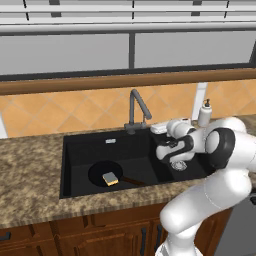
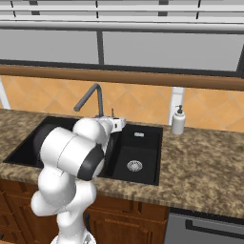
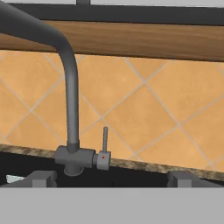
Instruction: Pick the pan and sponge and place them into the sink. Then turn on the water.
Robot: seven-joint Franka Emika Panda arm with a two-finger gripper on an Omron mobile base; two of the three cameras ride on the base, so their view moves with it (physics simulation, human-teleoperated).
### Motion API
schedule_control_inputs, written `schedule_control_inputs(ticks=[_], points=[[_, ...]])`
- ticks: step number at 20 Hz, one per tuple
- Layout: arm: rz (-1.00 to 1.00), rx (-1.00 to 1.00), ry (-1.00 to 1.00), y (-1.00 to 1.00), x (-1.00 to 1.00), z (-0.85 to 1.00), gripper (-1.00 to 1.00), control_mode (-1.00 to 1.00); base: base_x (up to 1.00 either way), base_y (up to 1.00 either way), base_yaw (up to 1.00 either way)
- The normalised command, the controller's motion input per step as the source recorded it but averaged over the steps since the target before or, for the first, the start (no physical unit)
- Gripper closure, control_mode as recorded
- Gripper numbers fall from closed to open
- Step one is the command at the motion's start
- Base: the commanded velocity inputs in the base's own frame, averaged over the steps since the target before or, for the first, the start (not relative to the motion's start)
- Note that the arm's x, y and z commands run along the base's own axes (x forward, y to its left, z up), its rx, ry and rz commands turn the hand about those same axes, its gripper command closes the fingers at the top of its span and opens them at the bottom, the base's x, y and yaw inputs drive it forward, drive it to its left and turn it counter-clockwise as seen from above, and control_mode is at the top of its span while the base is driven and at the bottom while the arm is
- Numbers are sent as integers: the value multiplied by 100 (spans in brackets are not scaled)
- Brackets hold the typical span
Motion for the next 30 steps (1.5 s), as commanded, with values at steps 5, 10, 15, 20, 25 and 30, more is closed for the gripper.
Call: schedule_control_inputs(ticks=[5, 10, 15, 20, 25, 30], points=[[0, 1, 0, 0, 23, -10, -100, -100, 0, 0, 0], [0, 0, 0, 0, 27, -22, -100, -100, 0, 0, 0], [0, 0, 0, 0, 23, -28, -100, -100, 0, 0, 0], [0, 2, -2, 0, 13, -24, -100, -100, 0, 0, 0], [0, 11, -2, 5, 8, -25, -100, -100, 0, 0, 0], [-2, 18, -2, 7, 1, -20, -100, -100, 0, 0, 0]])
